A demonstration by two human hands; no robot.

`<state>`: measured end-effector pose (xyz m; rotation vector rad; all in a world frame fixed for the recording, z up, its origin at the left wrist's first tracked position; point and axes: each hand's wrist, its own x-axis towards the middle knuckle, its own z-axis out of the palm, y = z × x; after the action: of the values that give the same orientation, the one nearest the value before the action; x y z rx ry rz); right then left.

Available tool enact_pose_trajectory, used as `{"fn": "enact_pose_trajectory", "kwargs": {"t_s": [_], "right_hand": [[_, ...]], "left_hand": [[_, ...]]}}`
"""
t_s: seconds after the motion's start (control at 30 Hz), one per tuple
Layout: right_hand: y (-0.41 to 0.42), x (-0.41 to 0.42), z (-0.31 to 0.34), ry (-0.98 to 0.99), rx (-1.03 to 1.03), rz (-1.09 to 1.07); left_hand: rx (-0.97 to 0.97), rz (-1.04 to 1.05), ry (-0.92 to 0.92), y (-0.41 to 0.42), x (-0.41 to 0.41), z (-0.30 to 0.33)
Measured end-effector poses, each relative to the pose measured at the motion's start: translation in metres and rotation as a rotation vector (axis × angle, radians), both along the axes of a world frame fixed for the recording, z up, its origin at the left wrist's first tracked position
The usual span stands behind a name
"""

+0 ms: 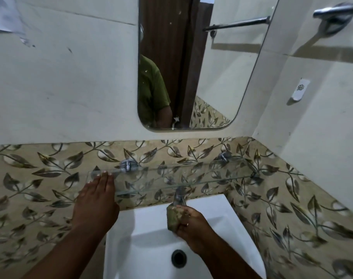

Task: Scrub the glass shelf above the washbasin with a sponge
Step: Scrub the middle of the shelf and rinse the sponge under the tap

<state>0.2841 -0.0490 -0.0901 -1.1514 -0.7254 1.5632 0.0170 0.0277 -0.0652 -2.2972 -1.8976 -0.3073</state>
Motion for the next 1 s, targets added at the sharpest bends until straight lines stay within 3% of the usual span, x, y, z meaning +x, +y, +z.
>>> {"fn": "enact_pose_trajectory", "kwargs": {"t_s": [0.07,0.13,0.27,0.4,0.7,1.0], "right_hand": [[0.018,0.002,-0.004,0.418,-0.149,-0.175],[0.040,0.007,-0.003,0.686,-0.251,-0.339],[0.075,0.014,0.017,0.846,-0.189,-0.447],[0.080,0.014,0.021,0.961,-0.170,-0.434],[0.068,0.055,0.006,1.014,-0.053,-0.564],[0.085,0.033,0.002,1.084,-0.108,-0.504]], "left_hand": [[0.005,-0.011,-0.003,0.000,0.000,-0.001],[0.008,-0.017,0.004,-0.001,0.000,0.001],[0.012,-0.007,0.009,-0.002,0.001,0.003],[0.002,0.009,0.014,-0.003,-0.001,0.002],[-0.003,0.023,0.009,-0.004,-0.001,0.004],[-0.003,0.018,0.025,-0.005,0.000,0.004]]}}
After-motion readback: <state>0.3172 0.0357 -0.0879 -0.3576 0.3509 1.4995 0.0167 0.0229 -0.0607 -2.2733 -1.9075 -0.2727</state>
